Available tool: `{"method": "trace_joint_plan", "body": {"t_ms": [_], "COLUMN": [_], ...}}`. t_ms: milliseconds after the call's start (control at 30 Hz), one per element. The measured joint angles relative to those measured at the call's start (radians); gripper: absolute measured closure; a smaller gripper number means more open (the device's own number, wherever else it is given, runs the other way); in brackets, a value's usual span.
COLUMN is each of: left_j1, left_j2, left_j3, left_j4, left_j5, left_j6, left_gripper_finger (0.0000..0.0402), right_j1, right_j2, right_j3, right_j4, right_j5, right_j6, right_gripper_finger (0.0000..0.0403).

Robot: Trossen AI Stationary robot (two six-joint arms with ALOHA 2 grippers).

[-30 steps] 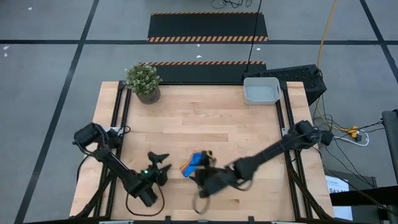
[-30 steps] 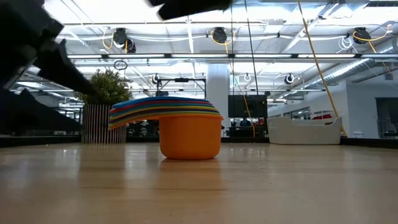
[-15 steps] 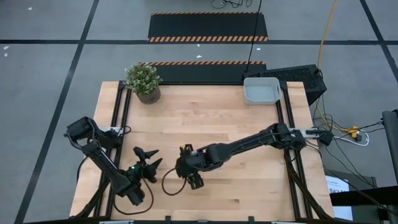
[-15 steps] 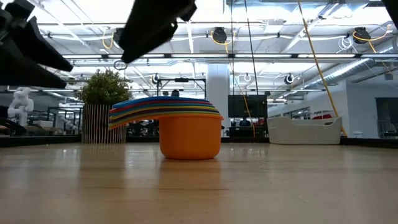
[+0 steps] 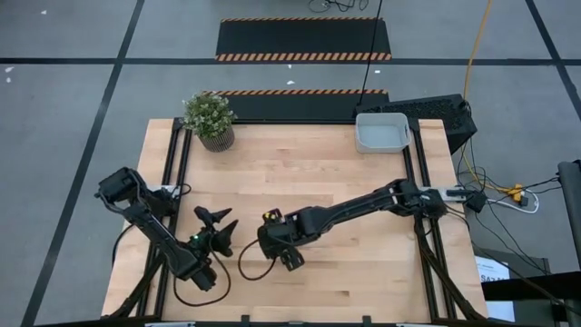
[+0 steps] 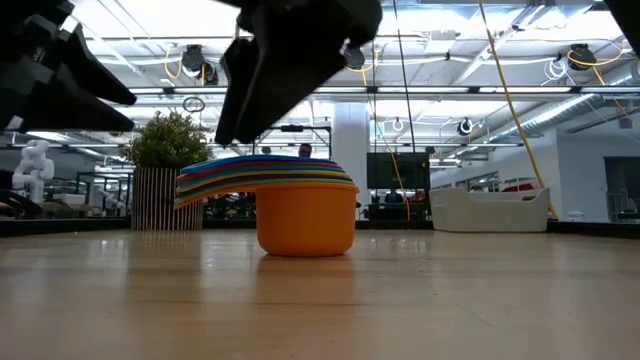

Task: Nest measuring cups in basket
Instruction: Adjust the stacked measuring cup on the table

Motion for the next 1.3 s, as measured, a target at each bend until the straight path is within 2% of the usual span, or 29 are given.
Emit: {"method": "trace_joint_plan", "body": {"t_ms": [200, 500, 700, 967, 1133, 1300], "left_j1": [0.024, 0.053, 0.058, 0.057, 0.057, 0.057], "left_j2": [0.000, 0.000, 0.000, 0.000, 0.000, 0.000], "left_j3": [0.000, 0.000, 0.000, 0.000, 0.000, 0.000], "left_j4": [0.011, 0.012, 0.012, 0.014, 0.013, 0.016], "left_j5": [0.000, 0.000, 0.000, 0.000, 0.000, 0.000], "left_j6": [0.011, 0.033, 0.042, 0.040, 0.038, 0.038], "left_gripper_finger": [0.0178, 0.0178, 0.0178, 0.0178, 0.0178, 0.0178], "right_j1": [-0.007, -0.034, -0.040, -0.067, -0.071, -0.077], "right_j2": [0.003, 0.003, 0.003, 0.003, 0.003, 0.003], "right_j3": [-0.048, -0.114, -0.141, -0.141, -0.141, -0.141], "right_j4": [0.073, 0.086, 0.179, 0.209, 0.210, 0.211], "right_j5": [-0.046, -0.019, 0.012, 0.032, 0.081, 0.086], "right_j6": [-0.022, -0.064, -0.077, 0.013, 0.021, 0.043], "right_gripper_finger": [0.0045, 0.0040, 0.0064, 0.0100, 0.0105, 0.0106]}}
